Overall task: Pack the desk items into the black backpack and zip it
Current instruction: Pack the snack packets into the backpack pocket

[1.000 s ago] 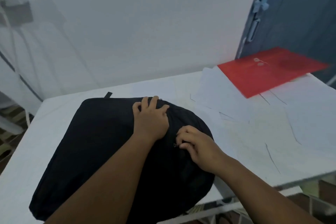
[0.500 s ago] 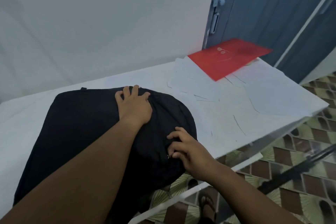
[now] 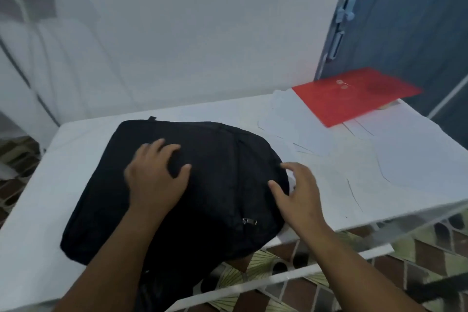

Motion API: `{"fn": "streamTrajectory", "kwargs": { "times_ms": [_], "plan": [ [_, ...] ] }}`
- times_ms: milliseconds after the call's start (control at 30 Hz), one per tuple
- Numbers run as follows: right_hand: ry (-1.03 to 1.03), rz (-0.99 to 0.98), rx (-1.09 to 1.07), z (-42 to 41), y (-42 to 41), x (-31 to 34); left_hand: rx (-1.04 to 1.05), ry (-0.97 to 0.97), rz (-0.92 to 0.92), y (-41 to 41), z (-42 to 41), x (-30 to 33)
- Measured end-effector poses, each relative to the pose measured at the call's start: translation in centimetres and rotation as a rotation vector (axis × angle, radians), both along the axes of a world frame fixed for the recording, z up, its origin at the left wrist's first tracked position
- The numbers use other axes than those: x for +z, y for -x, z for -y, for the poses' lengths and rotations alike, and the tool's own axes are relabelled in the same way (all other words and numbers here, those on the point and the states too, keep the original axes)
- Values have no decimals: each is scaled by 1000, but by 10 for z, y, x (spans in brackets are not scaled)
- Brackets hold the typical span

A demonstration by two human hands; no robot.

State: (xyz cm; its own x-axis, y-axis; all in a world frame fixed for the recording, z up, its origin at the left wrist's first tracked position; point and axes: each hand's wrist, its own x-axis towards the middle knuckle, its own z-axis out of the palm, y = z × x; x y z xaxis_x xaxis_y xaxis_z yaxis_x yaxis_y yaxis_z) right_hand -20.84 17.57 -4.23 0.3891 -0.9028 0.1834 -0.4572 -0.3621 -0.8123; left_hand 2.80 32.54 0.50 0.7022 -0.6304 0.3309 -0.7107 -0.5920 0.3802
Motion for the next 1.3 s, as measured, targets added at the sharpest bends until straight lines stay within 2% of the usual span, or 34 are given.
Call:
{"fn": "streamTrajectory", "kwargs": {
  "times_ms": [67, 133, 233, 300, 367, 433, 533, 667, 967, 1133, 1300],
  "plan": [
    [-267, -95, -27, 12, -8, 9, 289, -115, -201, -16, -35, 6],
    [-463, -137, 6, 22, -18, 15, 437, -108, -386, -29, -63, 11],
    [-600, -76, 42, 36, -31, 22, 547, -96, -441, -39, -86, 9],
    [-633, -33, 111, 38, -38, 27, 592, -70, -626, -47, -93, 12],
    [-616, 25, 177, 36, -44, 33, 516, 10, -850, -57, -100, 15],
    [-610, 81, 245, 29, -52, 41, 468, 23, -933, -67, -106, 19],
    [-658, 146, 303, 19, -67, 51, 422, 50, -895, -78, -107, 15],
    [-692, 278, 266, 8, -89, 78, 384, 136, -715, -98, -112, 17],
    [-809, 523, 371, -52, -185, 137, 401, 345, -629, -183, -194, 92],
    [-856, 538, 327, -98, -254, 115, 478, 371, -614, -229, -241, 92],
    [-848, 386, 257, -130, -268, 58, 503, 230, -551, -236, -270, 33]
  ]
}}
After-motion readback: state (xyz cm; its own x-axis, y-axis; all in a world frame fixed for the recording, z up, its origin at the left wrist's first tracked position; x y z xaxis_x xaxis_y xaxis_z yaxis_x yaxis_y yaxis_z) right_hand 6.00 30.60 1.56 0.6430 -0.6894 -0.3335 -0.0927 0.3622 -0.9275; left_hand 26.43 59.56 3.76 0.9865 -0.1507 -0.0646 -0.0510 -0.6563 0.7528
